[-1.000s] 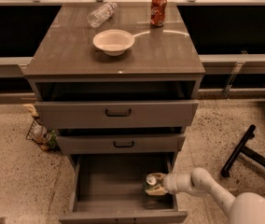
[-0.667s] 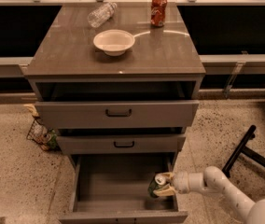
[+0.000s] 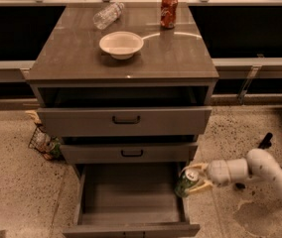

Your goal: Pick green can from bottom drawer and place on counter

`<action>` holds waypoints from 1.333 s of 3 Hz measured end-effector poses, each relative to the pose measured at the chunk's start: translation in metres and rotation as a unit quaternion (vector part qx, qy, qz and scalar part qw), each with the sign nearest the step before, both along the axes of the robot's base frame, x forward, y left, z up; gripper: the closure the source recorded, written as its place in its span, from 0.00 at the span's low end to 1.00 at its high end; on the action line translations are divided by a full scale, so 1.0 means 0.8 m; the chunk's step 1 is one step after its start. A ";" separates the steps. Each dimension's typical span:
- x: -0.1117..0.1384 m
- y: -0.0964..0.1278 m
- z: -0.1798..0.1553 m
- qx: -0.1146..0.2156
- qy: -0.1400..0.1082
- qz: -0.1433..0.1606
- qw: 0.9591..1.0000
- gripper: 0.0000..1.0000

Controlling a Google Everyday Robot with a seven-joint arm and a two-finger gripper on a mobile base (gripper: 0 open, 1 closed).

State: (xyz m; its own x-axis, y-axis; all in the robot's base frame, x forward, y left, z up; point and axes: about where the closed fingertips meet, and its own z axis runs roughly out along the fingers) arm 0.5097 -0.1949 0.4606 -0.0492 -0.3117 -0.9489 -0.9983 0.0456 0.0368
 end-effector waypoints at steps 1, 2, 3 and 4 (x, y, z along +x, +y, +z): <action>-0.013 -0.040 0.114 -0.004 -0.075 -0.035 0.997 1.00; -0.007 -0.035 0.126 -0.002 -0.082 -0.032 0.996 1.00; 0.018 -0.021 0.183 0.002 -0.117 -0.026 0.993 1.00; 0.037 0.000 0.282 -0.001 -0.130 -0.006 0.992 1.00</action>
Offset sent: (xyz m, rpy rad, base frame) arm -0.0085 -0.0213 0.0720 0.0031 -0.1181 -0.0421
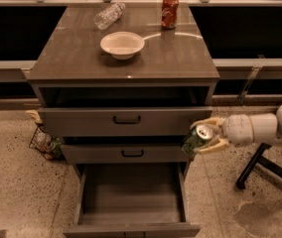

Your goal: Pick green can from bottom drawer and place on counter

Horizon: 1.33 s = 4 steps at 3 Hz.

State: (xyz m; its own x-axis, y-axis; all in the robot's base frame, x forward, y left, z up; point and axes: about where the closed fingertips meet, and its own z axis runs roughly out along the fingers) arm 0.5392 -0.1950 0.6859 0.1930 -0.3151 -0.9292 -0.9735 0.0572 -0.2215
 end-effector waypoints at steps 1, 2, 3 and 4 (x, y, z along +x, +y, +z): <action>0.005 0.011 0.108 -0.005 0.005 0.015 1.000 1.00; -0.003 0.018 0.232 -0.008 0.015 0.037 0.999 1.00; 0.005 0.039 0.310 -0.023 0.008 0.062 0.998 1.00; 0.014 0.040 0.323 -0.020 -0.003 0.056 0.998 1.00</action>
Offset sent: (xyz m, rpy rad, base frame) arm -0.0111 0.0108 0.2597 0.0037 0.0481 0.0948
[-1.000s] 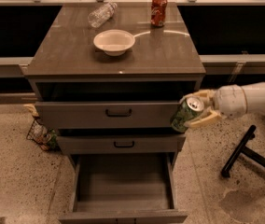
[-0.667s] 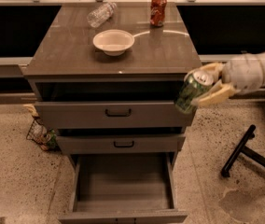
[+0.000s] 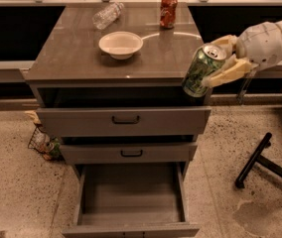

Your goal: Pick green can from bottom drawer and place on counter

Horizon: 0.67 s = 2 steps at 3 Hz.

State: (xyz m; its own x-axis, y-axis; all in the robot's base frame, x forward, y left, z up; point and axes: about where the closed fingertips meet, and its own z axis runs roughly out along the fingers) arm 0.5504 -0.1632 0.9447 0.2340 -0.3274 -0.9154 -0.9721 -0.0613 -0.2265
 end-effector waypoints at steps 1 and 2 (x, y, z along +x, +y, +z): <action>0.013 -0.001 -0.015 0.012 0.005 -0.024 1.000 1.00; 0.053 -0.019 -0.014 -0.004 0.000 -0.089 0.996 1.00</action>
Offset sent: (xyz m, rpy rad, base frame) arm 0.0861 -0.0551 -0.0056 -0.0680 -0.0189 -0.3812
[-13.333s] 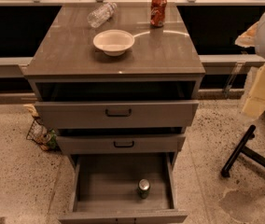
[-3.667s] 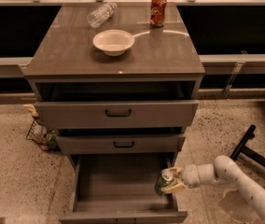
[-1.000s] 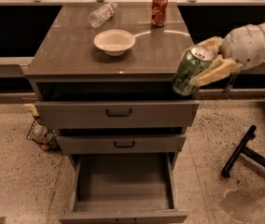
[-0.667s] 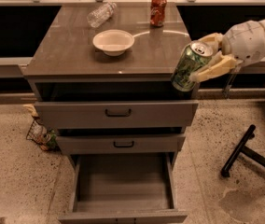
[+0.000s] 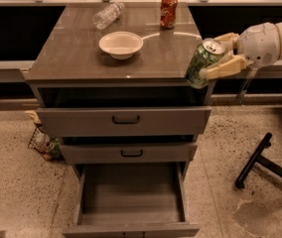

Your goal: Pick green can from bottom drawer and place on counter

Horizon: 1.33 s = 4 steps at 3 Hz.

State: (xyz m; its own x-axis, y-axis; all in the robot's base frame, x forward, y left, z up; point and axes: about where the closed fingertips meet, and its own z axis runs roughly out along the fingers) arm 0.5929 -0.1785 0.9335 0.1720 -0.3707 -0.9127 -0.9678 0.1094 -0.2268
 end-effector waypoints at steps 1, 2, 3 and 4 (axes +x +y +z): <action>0.036 -0.018 0.018 -0.016 -0.012 -0.041 0.999 1.00; 0.071 -0.021 0.027 -0.024 -0.015 -0.052 0.998 1.00; 0.107 -0.003 0.021 -0.030 -0.010 -0.041 0.999 1.00; 0.141 0.018 0.004 -0.033 -0.005 -0.035 0.999 1.00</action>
Offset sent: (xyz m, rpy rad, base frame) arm 0.1068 -0.0273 0.0373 -0.0758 -0.0363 -0.1199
